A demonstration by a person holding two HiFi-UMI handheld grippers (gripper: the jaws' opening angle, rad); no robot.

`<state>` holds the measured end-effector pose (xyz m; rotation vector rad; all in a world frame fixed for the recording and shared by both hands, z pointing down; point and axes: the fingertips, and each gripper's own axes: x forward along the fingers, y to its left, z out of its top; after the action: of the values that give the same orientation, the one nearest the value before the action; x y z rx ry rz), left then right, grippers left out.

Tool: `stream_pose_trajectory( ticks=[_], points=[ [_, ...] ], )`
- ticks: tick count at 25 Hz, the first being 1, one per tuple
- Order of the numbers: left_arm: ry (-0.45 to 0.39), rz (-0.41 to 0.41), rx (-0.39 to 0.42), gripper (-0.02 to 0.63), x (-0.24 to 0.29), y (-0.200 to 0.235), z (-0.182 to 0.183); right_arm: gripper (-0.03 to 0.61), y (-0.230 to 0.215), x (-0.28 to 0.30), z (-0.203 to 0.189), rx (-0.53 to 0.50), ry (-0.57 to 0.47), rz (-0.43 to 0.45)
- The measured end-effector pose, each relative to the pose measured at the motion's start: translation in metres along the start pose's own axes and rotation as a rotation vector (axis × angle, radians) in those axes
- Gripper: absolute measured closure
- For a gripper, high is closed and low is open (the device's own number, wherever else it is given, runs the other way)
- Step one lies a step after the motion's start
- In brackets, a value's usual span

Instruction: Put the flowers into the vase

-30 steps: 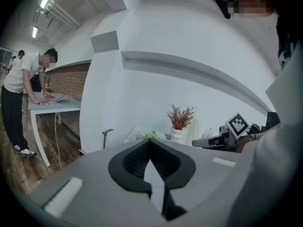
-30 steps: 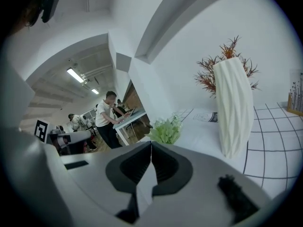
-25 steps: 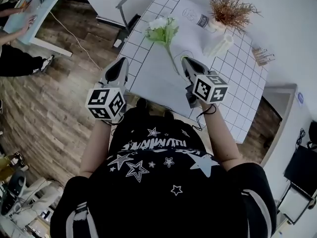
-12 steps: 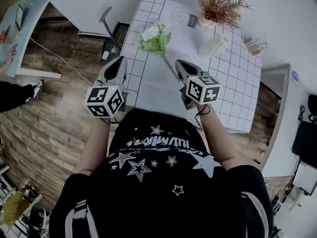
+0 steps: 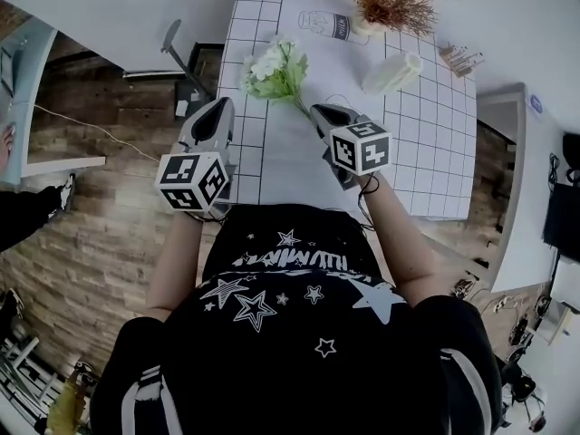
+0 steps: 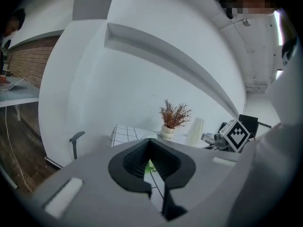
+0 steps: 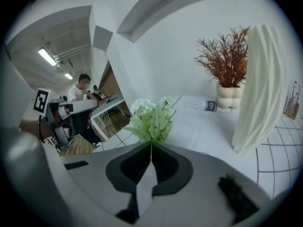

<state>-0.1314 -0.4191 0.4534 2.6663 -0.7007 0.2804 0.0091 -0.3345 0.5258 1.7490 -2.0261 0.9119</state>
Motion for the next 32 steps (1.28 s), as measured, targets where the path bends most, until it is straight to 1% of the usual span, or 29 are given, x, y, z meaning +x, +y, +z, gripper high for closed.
stream_pose_trajectory(
  ticks=[3, 6, 7, 8, 9, 12, 15, 21, 26, 29, 32],
  points=[
    [0.016, -0.015, -0.003, 0.604, 0.001, 0.007, -0.004, 0.565, 0.001, 0.015, -0.005, -0.045, 0.064, -0.021],
    [0.017, -0.014, -0.008, 0.604, 0.001, 0.015, -0.006, 0.563, -0.001, 0.027, -0.010, -0.058, 0.128, -0.029],
    [0.014, -0.013, -0.009, 0.604, 0.001, 0.018, -0.005, 0.550, -0.003, 0.031, -0.012, -0.057, 0.153, -0.030],
    [0.013, -0.011, -0.011, 0.604, 0.001, 0.020, -0.005, 0.499, -0.003, 0.034, -0.015, -0.054, 0.181, -0.029],
    [0.011, -0.010, -0.013, 0.604, 0.000, 0.022, -0.005, 0.485, -0.004, 0.036, -0.019, -0.052, 0.210, -0.026],
    [0.012, -0.006, -0.021, 0.604, -0.001, 0.028, -0.005, 0.474, -0.006, 0.042, -0.026, -0.057, 0.289, -0.030],
    [0.015, -0.002, -0.033, 0.604, -0.001, 0.032, -0.008, 0.460, -0.008, 0.050, -0.028, -0.073, 0.347, -0.032],
    [0.014, 0.001, -0.046, 0.604, -0.002, 0.035, -0.012, 0.457, -0.009, 0.064, -0.033, -0.135, 0.435, -0.035],
    [0.013, 0.017, -0.052, 0.604, -0.006, 0.041, -0.015, 0.459, -0.011, 0.069, -0.035, -0.167, 0.471, -0.057],
    [0.007, 0.030, -0.056, 0.604, -0.008, 0.044, -0.016, 0.488, -0.012, 0.069, -0.036, -0.209, 0.491, -0.077],
    [-0.001, 0.036, -0.056, 0.604, -0.010, 0.044, -0.014, 0.495, -0.011, 0.071, -0.036, -0.248, 0.525, -0.081]
  ],
)
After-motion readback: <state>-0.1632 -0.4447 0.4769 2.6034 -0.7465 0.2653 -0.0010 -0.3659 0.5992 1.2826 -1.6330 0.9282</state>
